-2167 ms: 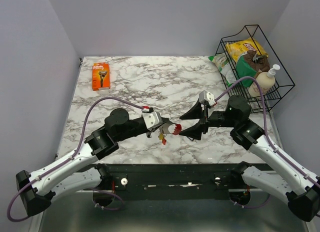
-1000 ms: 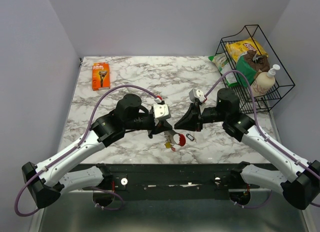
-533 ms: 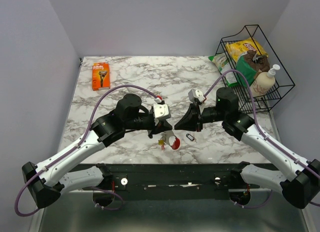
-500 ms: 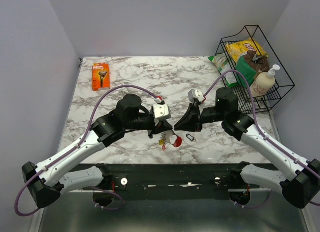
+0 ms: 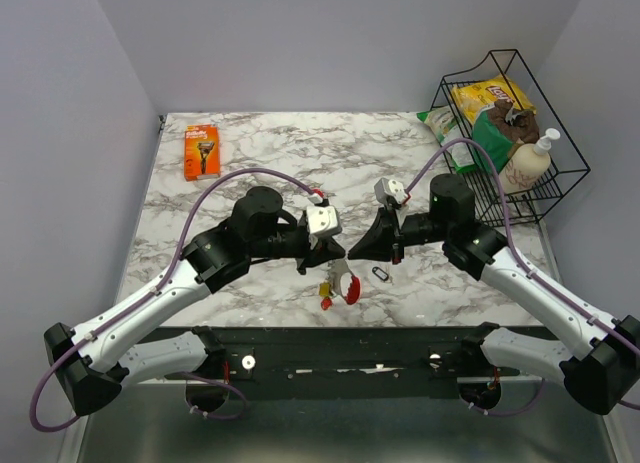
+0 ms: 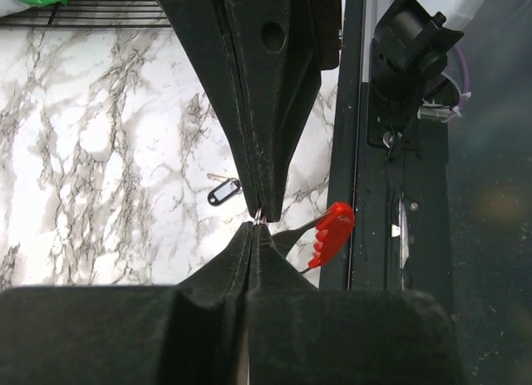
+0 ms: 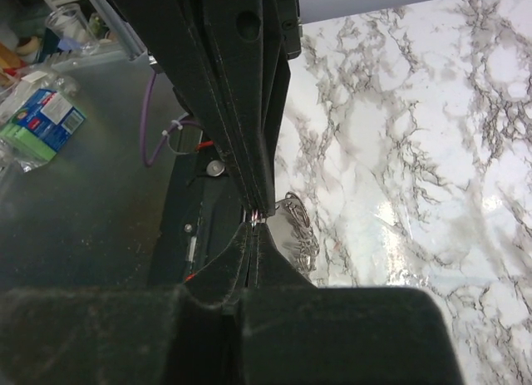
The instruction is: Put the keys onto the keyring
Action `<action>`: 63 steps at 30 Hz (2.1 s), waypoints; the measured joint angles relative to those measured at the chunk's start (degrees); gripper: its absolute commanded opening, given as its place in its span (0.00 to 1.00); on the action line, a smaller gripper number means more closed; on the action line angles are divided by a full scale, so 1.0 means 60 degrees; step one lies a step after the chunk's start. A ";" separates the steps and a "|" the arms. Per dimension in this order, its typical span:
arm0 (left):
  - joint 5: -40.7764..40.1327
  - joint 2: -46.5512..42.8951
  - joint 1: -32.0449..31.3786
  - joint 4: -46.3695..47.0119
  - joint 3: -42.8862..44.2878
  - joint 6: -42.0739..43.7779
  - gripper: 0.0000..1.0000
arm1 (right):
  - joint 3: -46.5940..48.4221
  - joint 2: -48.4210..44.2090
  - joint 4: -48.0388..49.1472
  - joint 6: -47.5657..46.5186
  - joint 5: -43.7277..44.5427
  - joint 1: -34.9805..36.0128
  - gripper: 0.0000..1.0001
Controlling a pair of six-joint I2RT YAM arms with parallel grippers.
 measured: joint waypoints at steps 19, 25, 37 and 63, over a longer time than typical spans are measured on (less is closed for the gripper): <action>0.0157 -0.1778 0.1836 0.3300 -0.1424 -0.2503 0.66 | -0.0382 -0.0688 0.1249 0.0681 0.0619 0.0004 0.00; 0.1494 -0.1322 0.2422 0.4401 -0.1931 -0.3483 0.65 | -0.0433 -0.0951 0.2401 0.1413 0.0568 0.0007 0.00; 0.3045 -0.2011 0.2725 0.6167 -0.2656 -0.4248 0.67 | -0.0055 -0.0816 0.3894 0.2714 -0.1304 0.0007 0.00; 0.4244 -0.1989 0.2725 0.6801 -0.2718 -0.4575 0.67 | 0.0102 -0.0623 0.8721 0.7074 -0.4295 0.0007 0.00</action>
